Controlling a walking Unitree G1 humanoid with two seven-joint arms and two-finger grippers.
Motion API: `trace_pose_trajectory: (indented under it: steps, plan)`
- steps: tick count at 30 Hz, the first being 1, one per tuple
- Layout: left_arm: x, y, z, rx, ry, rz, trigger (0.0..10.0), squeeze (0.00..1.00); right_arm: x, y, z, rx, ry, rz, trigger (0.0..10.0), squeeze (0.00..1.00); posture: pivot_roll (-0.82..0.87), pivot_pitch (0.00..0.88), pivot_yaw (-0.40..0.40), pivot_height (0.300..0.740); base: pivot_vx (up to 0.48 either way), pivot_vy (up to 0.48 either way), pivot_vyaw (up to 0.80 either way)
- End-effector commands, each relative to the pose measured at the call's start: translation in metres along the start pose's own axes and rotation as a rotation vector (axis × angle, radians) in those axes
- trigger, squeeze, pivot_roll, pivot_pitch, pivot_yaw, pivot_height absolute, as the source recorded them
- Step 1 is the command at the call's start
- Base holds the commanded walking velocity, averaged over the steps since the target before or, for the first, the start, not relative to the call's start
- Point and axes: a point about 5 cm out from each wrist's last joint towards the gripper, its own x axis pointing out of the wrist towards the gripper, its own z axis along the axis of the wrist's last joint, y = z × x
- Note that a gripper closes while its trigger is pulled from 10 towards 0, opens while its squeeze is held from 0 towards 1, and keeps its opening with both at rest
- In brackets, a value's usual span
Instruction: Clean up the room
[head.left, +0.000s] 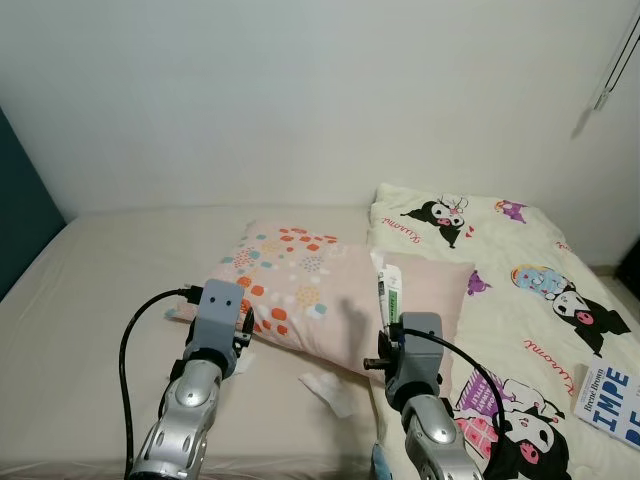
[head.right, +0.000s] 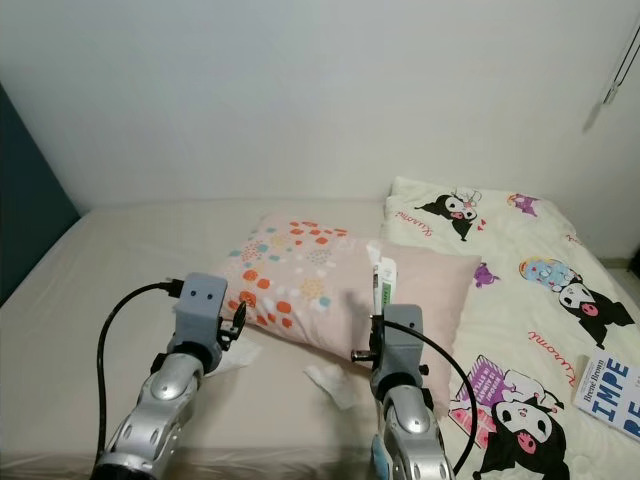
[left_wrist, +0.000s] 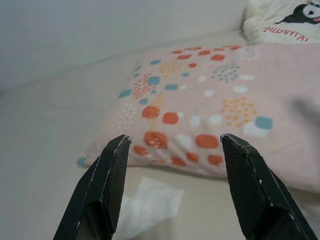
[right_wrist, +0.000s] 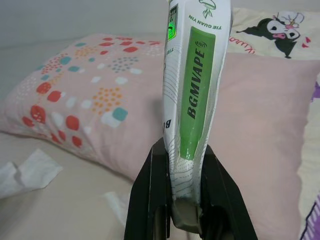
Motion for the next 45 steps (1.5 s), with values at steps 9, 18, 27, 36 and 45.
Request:
trace_pose_trajectory:
  steps: [9, 18, 27, 36, 45]
  plan:
    - [-0.001, -0.001, -0.012, 0.0, 0.036, -0.004, 10.0, 0.0, 0.001, -0.003, -0.016, -0.017, 0.095, -0.015, 10.0, 0.0, -0.02, 0.019, -0.001, 0.74, 0.0, 0.0, 0.0]
    - [-0.007, 0.004, -0.028, -0.007, 0.085, 0.016, 10.0, 0.0, -0.001, -0.008, -0.018, -0.037, 0.097, -0.026, 10.0, 0.0, -0.02, 0.021, -0.008, 0.74, 0.0, 0.0, 0.0]
    - [-0.01, -0.001, -0.037, 0.015, 0.133, -0.004, 10.0, 0.0, 0.0, -0.009, -0.023, -0.039, 0.119, -0.022, 10.0, 0.0, -0.02, 0.026, -0.012, 0.74, 0.0, 0.0, 0.0]
    - [-0.01, -0.004, -0.037, 0.028, 0.135, -0.03, 10.0, 0.0, -0.001, -0.004, -0.026, -0.037, 0.123, -0.022, 10.0, 0.0, -0.02, 0.037, 0.017, 0.74, 0.0, 0.0, 0.0]
    - [0.0, -0.001, -0.033, 0.02, 0.129, -0.011, 10.0, 0.0, 0.003, -0.006, -0.027, -0.046, 0.122, -0.038, 10.0, 0.0, -0.01, 0.009, 0.012, 0.74, 0.0, 0.0, 0.0]
